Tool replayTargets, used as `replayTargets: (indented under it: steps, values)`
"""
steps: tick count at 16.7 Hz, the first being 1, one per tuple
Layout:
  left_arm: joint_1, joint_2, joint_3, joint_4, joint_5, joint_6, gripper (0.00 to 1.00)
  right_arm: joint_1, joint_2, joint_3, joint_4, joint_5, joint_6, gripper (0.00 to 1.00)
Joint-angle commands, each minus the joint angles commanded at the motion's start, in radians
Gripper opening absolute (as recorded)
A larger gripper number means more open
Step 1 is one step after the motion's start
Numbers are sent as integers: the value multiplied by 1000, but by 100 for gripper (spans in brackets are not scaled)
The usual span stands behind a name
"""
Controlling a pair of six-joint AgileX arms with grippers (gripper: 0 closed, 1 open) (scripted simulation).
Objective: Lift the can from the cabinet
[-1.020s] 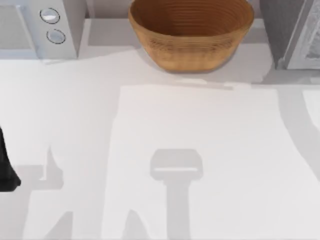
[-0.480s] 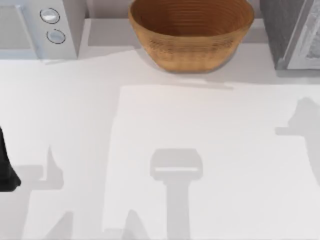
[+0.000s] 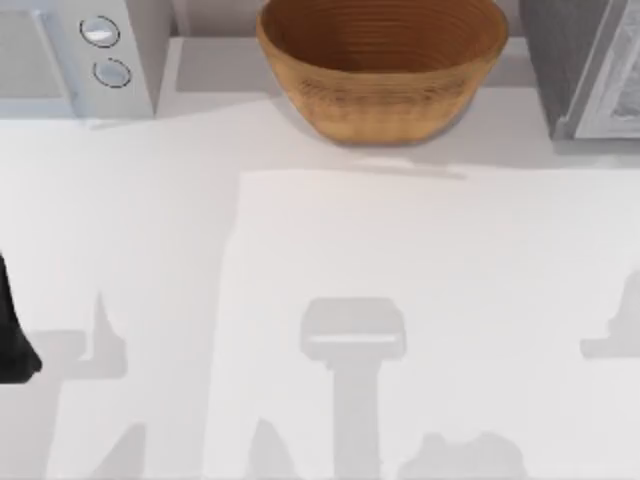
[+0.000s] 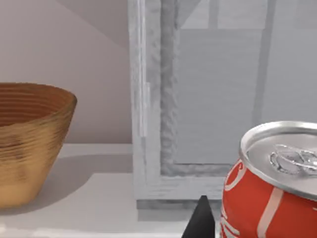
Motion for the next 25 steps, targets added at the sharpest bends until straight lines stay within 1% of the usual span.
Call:
replayTargets:
  steps: [3,5,11,14,16,18,21,25]
  values:
    - [0,0,0,0,0,0,100,-24,-100,-139,42,-31,-1,0]
    - [0,0,0,0,0,0,100,-32,-132,-184,57,-42,-1,0]
    - [0,0,0,0,0,0,100,-31,-132,-193,58,-44,1,0]
    - [0,0,0,0,0,0,100,-38,-78,-161,92,-78,2,0]
    - [0,0,0,0,0,0,100,-53,12,-112,151,-136,5,0]
    - [0,0,0,0,0,0,100,-74,137,-48,234,-215,8,0]
    - [0,0,0,0,0,0,100,-119,391,67,397,-369,14,0]
    - [0,0,0,0,0,0,100,-202,827,239,636,-600,27,0]
